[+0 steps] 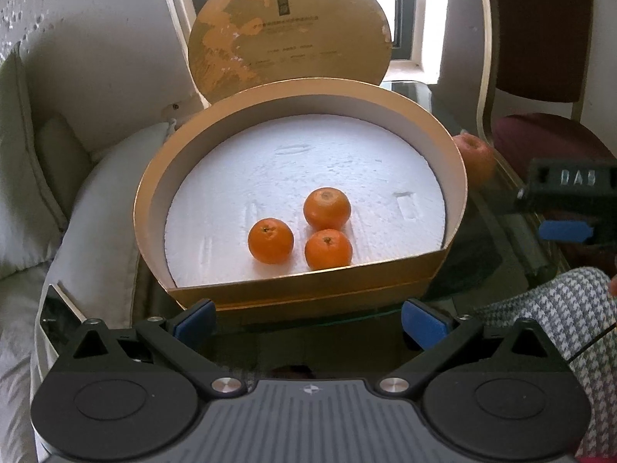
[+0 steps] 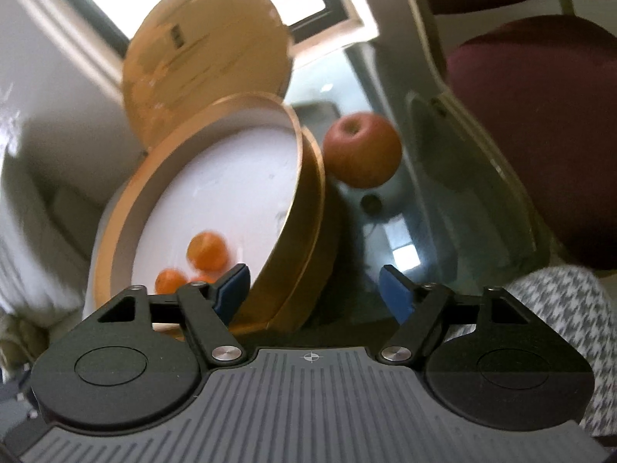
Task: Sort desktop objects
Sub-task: 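Move the right gripper toward the red apple on the glass table, then close the right gripper around the red apple, then carry the apple over the foam and lower it beside the oranges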
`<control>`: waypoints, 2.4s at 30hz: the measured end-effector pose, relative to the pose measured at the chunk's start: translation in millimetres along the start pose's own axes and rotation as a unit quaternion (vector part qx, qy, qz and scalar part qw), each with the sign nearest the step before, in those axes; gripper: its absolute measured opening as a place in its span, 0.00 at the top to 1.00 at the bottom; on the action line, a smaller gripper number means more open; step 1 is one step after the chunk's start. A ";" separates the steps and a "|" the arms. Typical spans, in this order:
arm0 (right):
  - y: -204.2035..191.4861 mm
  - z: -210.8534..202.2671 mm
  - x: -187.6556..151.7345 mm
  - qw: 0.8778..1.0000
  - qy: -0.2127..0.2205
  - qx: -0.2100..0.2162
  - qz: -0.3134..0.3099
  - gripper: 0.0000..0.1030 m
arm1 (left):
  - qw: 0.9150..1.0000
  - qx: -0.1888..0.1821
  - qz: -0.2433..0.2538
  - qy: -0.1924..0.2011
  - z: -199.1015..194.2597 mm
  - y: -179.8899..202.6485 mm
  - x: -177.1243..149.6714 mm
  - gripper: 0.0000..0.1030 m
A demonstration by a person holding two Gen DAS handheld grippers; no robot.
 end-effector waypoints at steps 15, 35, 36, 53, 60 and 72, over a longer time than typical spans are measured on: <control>6.7 65.5 92.8 0.991 0.045 -0.052 0.112 0.12 | 0.999 -0.026 -0.022 0.012 33.6 -22.4 19.0 0.01; 1.4 131.5 116.2 0.976 0.012 -0.123 0.181 0.12 | 0.999 -0.048 -0.025 -0.002 53.9 -24.8 12.4 0.01; 1.2 133.3 116.3 0.975 0.010 -0.125 0.182 0.13 | 0.999 -0.048 -0.026 -0.003 54.4 -25.3 12.0 0.01; 7.5 144.4 114.3 0.973 0.001 -0.127 0.195 0.19 | 0.998 -0.044 -0.037 -0.004 53.0 -29.4 11.5 0.01; 10.4 123.3 114.8 0.974 0.031 -0.118 0.190 0.19 | 0.998 -0.043 -0.040 0.005 46.5 -31.0 10.8 0.01; -72.1 36.0 101.0 0.995 0.082 -0.013 0.047 0.19 | 0.997 -0.026 -0.073 0.032 25.3 -51.3 3.8 0.01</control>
Point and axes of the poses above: each gripper's, at about its wrist camera, not at the fingertips, and z roughly the way its jaws point, y to its right, x to its top, the point moved 2 cm from there along z, roughly the way its jaws point, and after that the axes turned 14 degrees about z, right-handed, at the moved point
